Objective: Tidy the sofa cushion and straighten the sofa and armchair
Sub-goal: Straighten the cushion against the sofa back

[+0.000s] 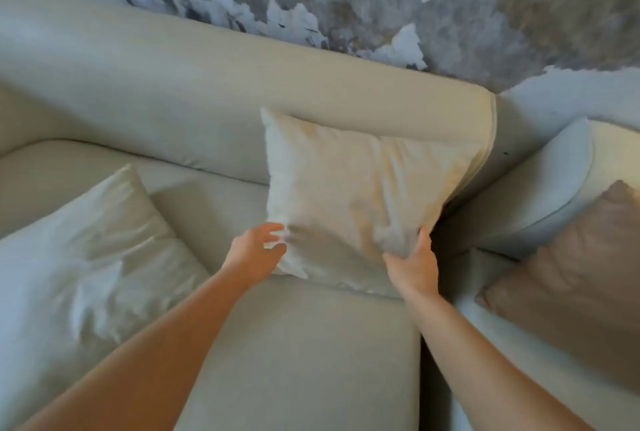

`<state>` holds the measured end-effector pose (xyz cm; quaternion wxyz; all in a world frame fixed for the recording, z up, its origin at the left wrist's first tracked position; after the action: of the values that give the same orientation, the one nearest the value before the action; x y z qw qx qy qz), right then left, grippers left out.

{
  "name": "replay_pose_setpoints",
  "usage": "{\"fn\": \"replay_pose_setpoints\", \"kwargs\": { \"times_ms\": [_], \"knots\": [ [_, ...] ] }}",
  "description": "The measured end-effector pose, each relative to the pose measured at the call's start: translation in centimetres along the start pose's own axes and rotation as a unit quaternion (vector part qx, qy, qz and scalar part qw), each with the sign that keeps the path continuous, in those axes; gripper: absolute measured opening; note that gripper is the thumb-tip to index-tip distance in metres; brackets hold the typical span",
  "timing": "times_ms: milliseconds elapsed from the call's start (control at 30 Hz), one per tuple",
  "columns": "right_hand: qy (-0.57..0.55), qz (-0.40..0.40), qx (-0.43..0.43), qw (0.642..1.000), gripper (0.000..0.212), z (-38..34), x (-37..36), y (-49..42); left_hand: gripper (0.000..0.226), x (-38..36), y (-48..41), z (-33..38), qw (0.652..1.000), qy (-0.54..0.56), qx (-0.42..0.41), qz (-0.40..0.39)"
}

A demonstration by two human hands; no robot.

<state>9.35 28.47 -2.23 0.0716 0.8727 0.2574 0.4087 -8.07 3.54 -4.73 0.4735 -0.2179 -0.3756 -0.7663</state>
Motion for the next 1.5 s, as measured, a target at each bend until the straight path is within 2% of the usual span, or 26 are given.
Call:
{"fn": "replay_pose_setpoints", "kwargs": {
  "times_ms": [67, 100, 133, 200, 300, 367, 433, 500, 567, 633, 700, 767, 800, 867, 967, 1100, 1133, 1200, 1267, 1333, 1400, 1433, 1500],
  "knots": [
    [0.070, 0.027, 0.076, 0.994, 0.059, -2.6, -1.6, 3.8, 0.021, 3.1, 1.1, -1.2, 0.996, -0.079, -0.041, -0.002],
    [0.093, -0.007, 0.106, 0.990, 0.050, -3.6, -4.0, 6.1, 0.019, 4.9, 1.7, -2.1, 0.991, -0.122, -0.052, 0.002],
    [0.107, -0.069, 0.133, 0.983, 0.042, -4.9, -7.1, 9.0, 0.020, 7.4, 2.5, -3.4, 0.988, -0.150, -0.040, 0.016],
    [0.112, -0.224, 0.135, 0.959, 0.033, -7.5, -14.5, 14.8, 0.022, 12.3, 3.0, -7.2, 0.987, -0.155, -0.011, 0.052],
    [0.129, -0.327, 0.185, 0.918, 0.035, -12.7, -23.1, 20.9, 0.024, 20.3, 2.8, -15.6, 0.978, -0.125, 0.079, 0.148],
    [0.129, -0.336, 0.187, 0.914, 0.043, -15.3, -28.5, 22.7, 0.041, 24.9, 2.4, -23.8, 0.953, -0.121, 0.168, 0.222],
    [0.116, -0.305, 0.181, 0.928, 0.056, -16.9, -33.0, 22.4, 0.069, 27.0, 2.7, -32.4, 0.913, -0.093, 0.303, 0.257],
    [0.109, -0.252, 0.170, 0.946, 0.070, -17.7, -36.8, 20.6, 0.110, 25.8, 2.7, -39.0, 0.877, -0.024, 0.432, 0.208],
    [0.146, -0.229, 0.156, 0.950, 0.091, -17.2, -40.1, 19.7, 0.140, 23.6, 2.0, -42.7, 0.873, 0.060, 0.462, 0.145],
    [0.188, -0.235, 0.117, 0.946, 0.112, -16.6, -43.1, 19.3, 0.150, 22.0, 0.6, -44.6, 0.875, 0.149, 0.446, 0.115],
    [0.206, -0.233, 0.060, 0.949, 0.122, -16.8, -44.7, 19.3, 0.151, 22.2, -0.6, -46.1, 0.878, 0.177, 0.434, 0.099],
    [0.133, -0.253, -0.045, 0.957, 0.118, -16.9, -44.9, 19.9, 0.147, 23.4, -2.1, -46.4, 0.900, 0.157, 0.399, 0.081],
    [0.091, -0.285, -0.101, 0.949, 0.113, -16.9, -44.9, 21.1, 0.145, 24.5, -3.1, -45.9, 0.914, 0.143, 0.371, 0.075],
    [0.040, -0.313, -0.154, 0.936, 0.103, -17.5, -44.5, 22.7, 0.144, 27.5, -5.8, -43.8, 0.941, 0.118, 0.308, 0.074],
    [-0.050, -0.248, -0.145, 0.957, 0.095, -20.9, -43.1, 22.5, 0.143, 33.7, -10.5, -38.6, 0.969, 0.107, 0.185, 0.122],
    [-0.213, -0.170, -0.119, 0.955, 0.051, -27.9, -41.8, 19.1, 0.127, 40.7, -17.2, -31.5, 0.971, 0.135, 0.031, 0.197],
    [-0.235, -0.155, -0.126, 0.951, 0.049, -29.0, -41.9, 18.2, 0.118, 41.7, -18.6, -30.1, 0.970, 0.131, 0.005, 0.206],
    [-0.229, -0.140, -0.148, 0.952, 0.059, -29.6, -42.7, 17.0, 0.091, 42.1, -21.2, -27.7, 0.971, 0.093, -0.047, 0.215],
    [-0.223, -0.173, -0.152, 0.947, 0.064, -29.8, -44.6, 16.8, 0.079, 40.4, -23.1, -26.8, 0.982, 0.057, -0.050, 0.175],
    [-0.219, -0.197, -0.149, 0.944, 0.074, -29.5, -45.9, 16.7, 0.086, 37.8, -24.2, -27.4, 0.992, 0.063, -0.003, 0.105],
    [-0.213, -0.193, -0.141, 0.947, 0.078, -28.9, -45.8, 16.5, 0.087, 37.1, -24.0, -27.6, 0.993, 0.079, 0.021, 0.090],
    [-0.206, -0.190, -0.138, 0.950, 0.074, -28.5, -45.5, 16.4, 0.086, 37.3, -23.5, -27.5, 0.992, 0.079, 0.027, 0.094],
    [-0.196, -0.186, -0.132, 0.954, 0.046, -27.8, -44.4, 16.8, 0.077, 38.1, -22.1, -27.0, 0.993, 0.053, 0.031, 0.100]
  ]
}}
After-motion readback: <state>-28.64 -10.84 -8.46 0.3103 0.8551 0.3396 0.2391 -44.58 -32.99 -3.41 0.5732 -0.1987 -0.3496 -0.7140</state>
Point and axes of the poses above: each hand's wrist, its own y-axis away from the middle knuckle, its own x-axis out of the back of the hand, z = x × y, the point moved 10 cm from there along -y, towards the middle knuckle, and after that the axes turned 9 degrees about z, right-handed, at the moved point
